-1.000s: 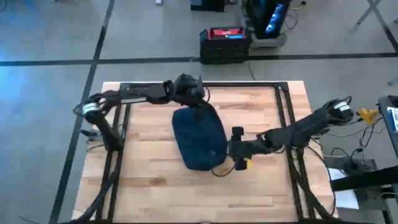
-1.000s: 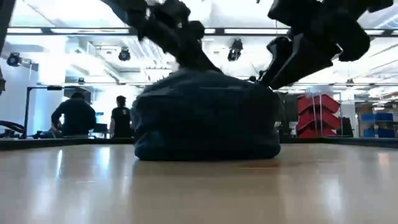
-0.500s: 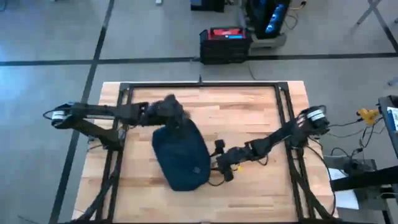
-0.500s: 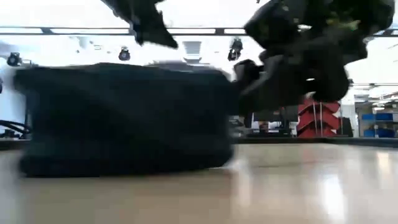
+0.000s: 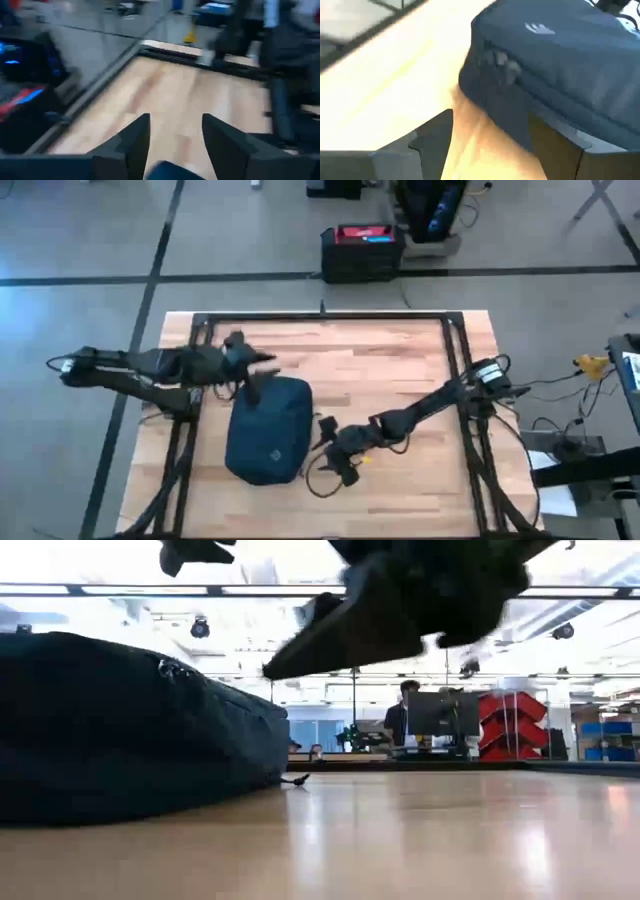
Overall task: Unpack backpack
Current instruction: Return to Home Position
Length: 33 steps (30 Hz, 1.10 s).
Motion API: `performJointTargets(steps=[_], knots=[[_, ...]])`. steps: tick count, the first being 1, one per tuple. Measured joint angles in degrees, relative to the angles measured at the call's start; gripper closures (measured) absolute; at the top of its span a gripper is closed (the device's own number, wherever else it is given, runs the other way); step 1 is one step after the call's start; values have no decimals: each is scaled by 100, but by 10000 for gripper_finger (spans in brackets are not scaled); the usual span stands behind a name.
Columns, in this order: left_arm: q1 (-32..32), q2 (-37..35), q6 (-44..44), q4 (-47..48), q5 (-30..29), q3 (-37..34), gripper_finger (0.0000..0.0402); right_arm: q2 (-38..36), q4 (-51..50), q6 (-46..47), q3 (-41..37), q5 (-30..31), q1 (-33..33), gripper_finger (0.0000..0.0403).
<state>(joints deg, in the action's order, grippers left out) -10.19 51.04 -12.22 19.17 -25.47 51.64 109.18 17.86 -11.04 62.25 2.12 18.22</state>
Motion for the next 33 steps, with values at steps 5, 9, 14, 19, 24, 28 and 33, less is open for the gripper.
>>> performJointTargets(steps=[5, 9, 14, 19, 24, 28, 33], knots=[[-783, -4, -77, -513, -234, -481, 259, 569, 25, 125, 273, 1158, -330, 189], [-1086, -51, -49, -661, -10, -696, 276, 1203, 382, 140, 869, 718, -753, 194], [-1061, -52, -36, -664, 85, -807, 290, 2140, 325, 38, 2288, 406, -1154, 191], [-1055, -233, 122, -540, -3, -795, 300, 2356, -577, -192, 3002, 243, -1342, 185], [-1050, -743, 302, -709, -118, -1076, 314, 1734, -1609, -258, 2542, -72, -1523, 193], [-1032, -1200, 499, -1485, -114, -1851, 323, 940, -1152, -119, 1389, -658, -1640, 207], [-748, -1612, 720, -2570, -111, -2752, 324, -300, 470, 35, -609, -730, -1610, 226]])
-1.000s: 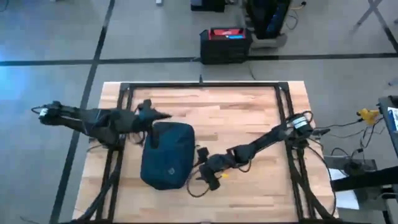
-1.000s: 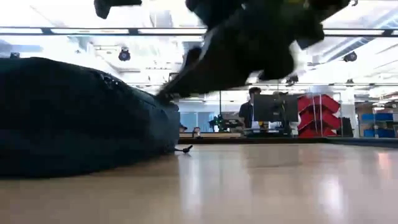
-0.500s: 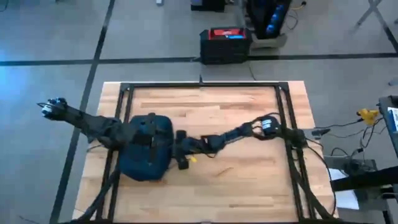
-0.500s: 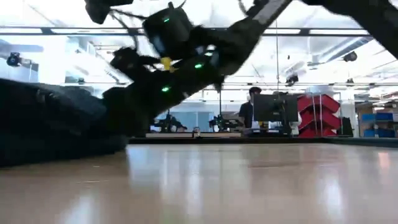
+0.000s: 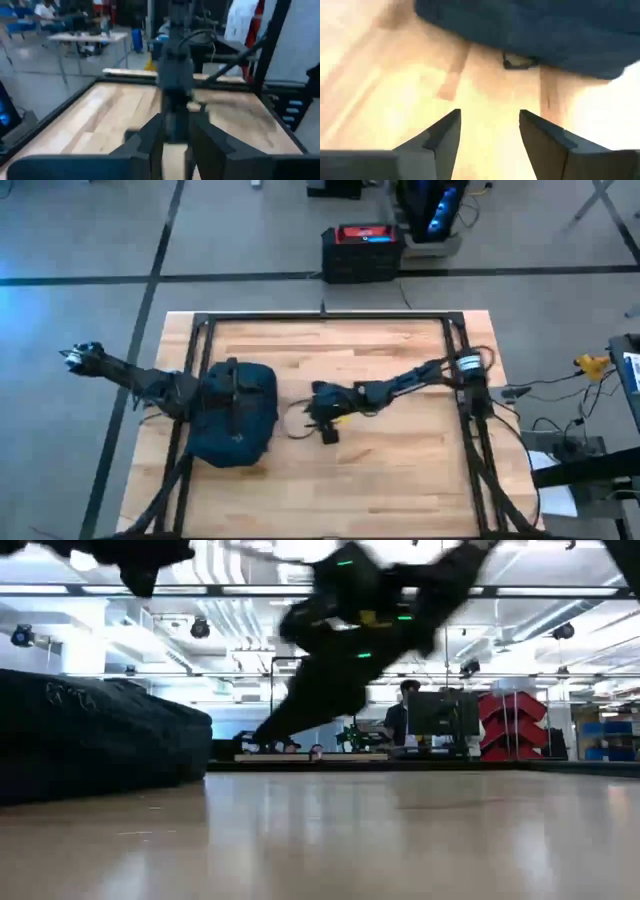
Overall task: Unpack backpack
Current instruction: Return to Home Position
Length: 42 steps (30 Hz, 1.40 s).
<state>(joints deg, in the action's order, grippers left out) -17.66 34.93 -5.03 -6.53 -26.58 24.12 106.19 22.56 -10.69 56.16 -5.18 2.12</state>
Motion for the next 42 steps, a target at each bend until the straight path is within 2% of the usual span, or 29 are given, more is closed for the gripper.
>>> performJointTargets(steps=[4, 9, 12, 18, 23, 26, 34, 37, 40, 42], knots=[[603, -103, -47, -319, 297, -319, 324, -1153, 997, -98, -1338, 65, 63, 244], [1480, -64, -173, -299, 1086, -392, 324, -2708, 1120, -150, -2455, 74, 58, 269], [1796, -213, -104, -66, 1199, -390, 324, -3711, 1095, -86, -3132, 115, 113, 288], [1625, -1085, -215, 849, 1209, -341, 324, -5962, 1114, 87, -4483, 869, 227, 336], [1151, -1896, -174, 809, 775, -628, 324, -7609, 1094, 457, -5283, 886, 283, 380], [978, -2279, -123, 855, 682, -897, 324, -8366, 960, 468, -5549, 886, 352, 398], [756, -3497, 66, 1277, 652, -1201, 324, -10151, -916, 557, -5547, 887, 507, 402], [746, -3458, -51, 1436, 302, -1328, 324, -10622, -1251, 625, -5547, 1230, 500, 400], [755, -3225, -472, 1457, -347, -1445, 324, -10610, -1617, 761, -5549, 1271, 500, 400], [757, -3053, -479, 1615, -437, -1464, 324, -10456, -1540, 814, -5549, 1271, 502, 400]])
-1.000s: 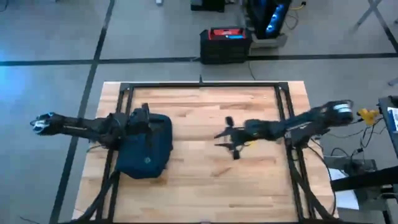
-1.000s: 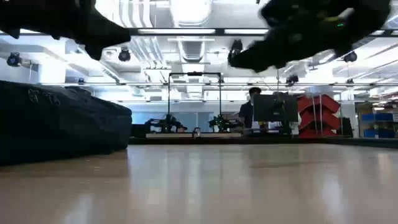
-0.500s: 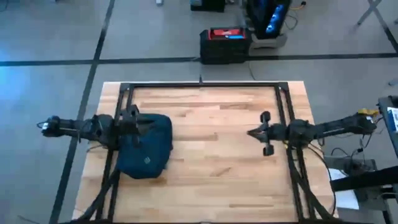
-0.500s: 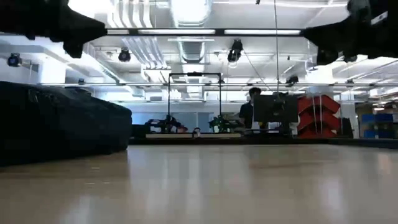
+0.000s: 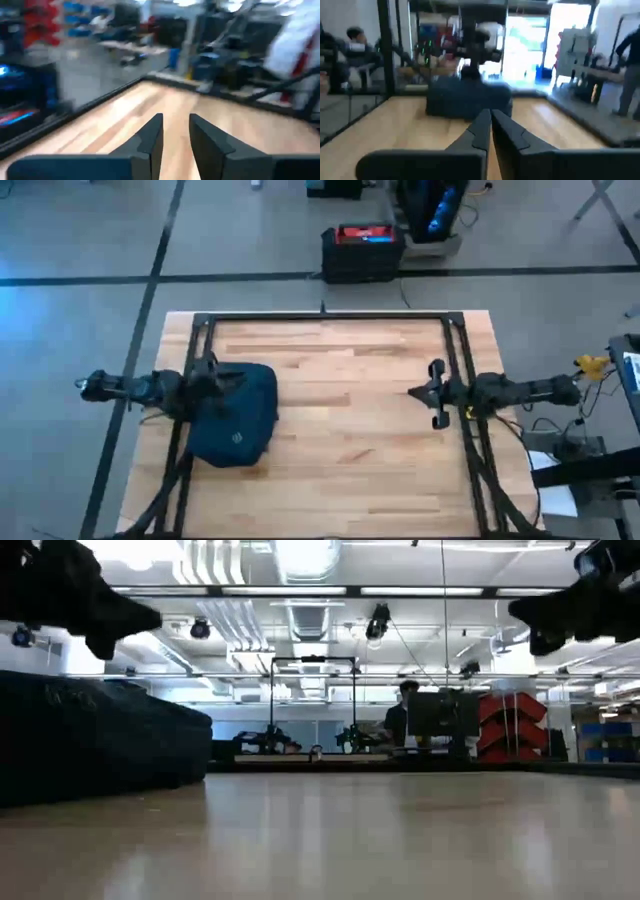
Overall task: Unpack backpack
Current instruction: Return to Home Position
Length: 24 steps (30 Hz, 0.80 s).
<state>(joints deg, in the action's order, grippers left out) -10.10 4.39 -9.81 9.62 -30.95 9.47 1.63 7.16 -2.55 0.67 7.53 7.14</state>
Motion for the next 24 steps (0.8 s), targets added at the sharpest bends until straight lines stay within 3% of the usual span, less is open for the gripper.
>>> performJointTargets(steps=[24], knots=[[1, 1569, 26, 154, 8, 0, 324, 542, -107, 0, 0, 0, 0, 400]])
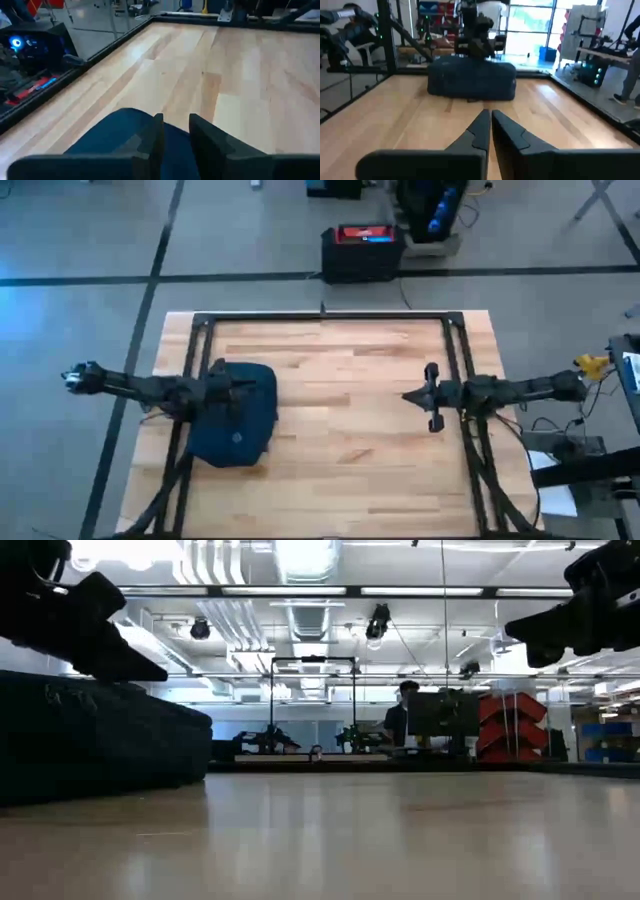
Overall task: Unpack backpack
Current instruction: Return to Home Position
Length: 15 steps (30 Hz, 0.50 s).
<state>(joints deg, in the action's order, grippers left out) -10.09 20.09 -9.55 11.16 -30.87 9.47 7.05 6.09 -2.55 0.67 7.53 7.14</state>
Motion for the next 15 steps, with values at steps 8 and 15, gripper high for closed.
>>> performJointTargets(steps=[8, 15], knots=[[0, 244, 0, 5, -2, 0, 324, 22, 11, 0, -2, 2, 0, 400], [0, 359, -1, -13, -2, 2, 324, 22, 13, 0, -2, 0, 0, 400]])
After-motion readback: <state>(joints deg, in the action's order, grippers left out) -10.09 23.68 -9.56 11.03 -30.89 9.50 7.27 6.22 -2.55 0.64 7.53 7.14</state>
